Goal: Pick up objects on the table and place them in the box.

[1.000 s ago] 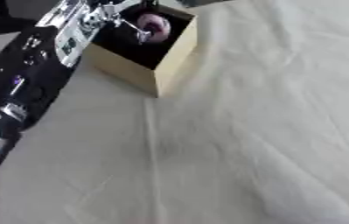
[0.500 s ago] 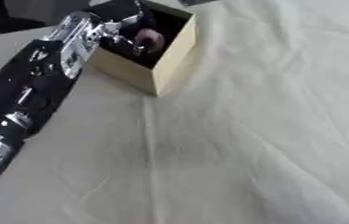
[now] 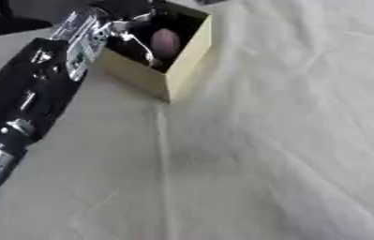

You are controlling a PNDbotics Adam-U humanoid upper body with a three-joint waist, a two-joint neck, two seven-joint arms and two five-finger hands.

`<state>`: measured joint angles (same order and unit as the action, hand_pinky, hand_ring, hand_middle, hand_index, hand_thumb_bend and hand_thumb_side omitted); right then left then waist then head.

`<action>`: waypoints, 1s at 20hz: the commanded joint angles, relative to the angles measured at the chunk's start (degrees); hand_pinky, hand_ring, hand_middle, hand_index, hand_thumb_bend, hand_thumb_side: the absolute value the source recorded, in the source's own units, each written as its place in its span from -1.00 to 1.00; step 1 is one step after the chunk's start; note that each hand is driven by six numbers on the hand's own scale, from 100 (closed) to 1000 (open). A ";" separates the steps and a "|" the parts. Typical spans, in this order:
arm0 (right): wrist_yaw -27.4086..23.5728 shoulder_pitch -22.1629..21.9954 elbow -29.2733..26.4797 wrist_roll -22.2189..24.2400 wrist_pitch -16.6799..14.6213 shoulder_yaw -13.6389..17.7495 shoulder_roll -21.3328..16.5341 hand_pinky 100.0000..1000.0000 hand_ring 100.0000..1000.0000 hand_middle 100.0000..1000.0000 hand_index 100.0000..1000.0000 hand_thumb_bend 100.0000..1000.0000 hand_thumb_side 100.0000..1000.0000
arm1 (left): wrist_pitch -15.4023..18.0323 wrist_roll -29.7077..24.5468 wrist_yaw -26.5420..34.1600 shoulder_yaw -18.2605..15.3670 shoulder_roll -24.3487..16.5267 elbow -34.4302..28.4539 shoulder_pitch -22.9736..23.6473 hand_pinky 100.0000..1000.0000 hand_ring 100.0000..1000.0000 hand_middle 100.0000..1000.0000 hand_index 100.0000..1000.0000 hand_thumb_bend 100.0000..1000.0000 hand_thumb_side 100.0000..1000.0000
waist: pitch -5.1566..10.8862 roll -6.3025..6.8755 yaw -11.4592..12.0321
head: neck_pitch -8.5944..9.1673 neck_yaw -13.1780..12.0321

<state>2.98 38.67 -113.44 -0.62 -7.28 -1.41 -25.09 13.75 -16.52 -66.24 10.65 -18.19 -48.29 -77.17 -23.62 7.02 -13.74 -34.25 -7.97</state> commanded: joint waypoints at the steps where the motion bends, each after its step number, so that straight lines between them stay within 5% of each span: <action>1: -0.27 0.18 -1.15 -0.18 0.20 0.58 -1.10 0.57 0.19 0.11 0.50 -1.00 0.55 | -1.55 0.96 0.57 -1.27 -1.42 -2.92 -1.70 0.48 0.69 0.62 0.76 -0.14 -0.27 | 2.11 -0.72 0.32 | -0.86 -0.35; 4: -0.11 -0.15 -1.15 -0.33 0.18 0.69 -1.10 0.57 0.19 0.12 0.50 -1.00 0.54 | -2.36 1.69 2.83 -1.65 -2.06 -5.39 -1.60 0.42 0.64 0.57 0.73 -0.32 -0.32 | 2.69 -0.98 1.08 | -1.61 -0.20; 9: 0.29 -1.27 -1.15 -0.84 0.28 1.08 -1.23 0.57 0.20 0.12 0.51 -1.00 0.54 | -2.25 4.82 7.30 -2.28 -4.43 -11.93 -1.11 0.26 0.46 0.42 0.60 -1.00 -0.64 | 4.11 -1.64 3.70 | -3.11 0.51; 16: 0.80 -2.26 -1.15 -1.22 0.06 1.28 -0.54 0.57 0.20 0.13 0.51 -1.00 0.52 | -0.32 11.02 13.68 -5.55 -8.63 -22.28 4.20 0.26 0.43 0.42 0.67 -1.00 -0.66 | 6.00 -2.86 7.07 | -3.96 2.01; 20: 1.08 -2.27 -1.15 -1.60 -0.27 1.56 -0.16 0.57 0.21 0.13 0.51 -1.00 0.51 | 0.00 14.53 17.20 -8.94 -10.88 -27.99 9.61 0.25 0.42 0.43 0.70 -1.00 -0.46 | 6.47 -3.59 8.77 | -3.46 3.17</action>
<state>3.56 35.76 -113.44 -1.89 -7.47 -0.47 -24.86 13.71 -3.17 -50.25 3.24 -26.79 -73.82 -66.68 -18.62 3.64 -4.78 -37.77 -5.22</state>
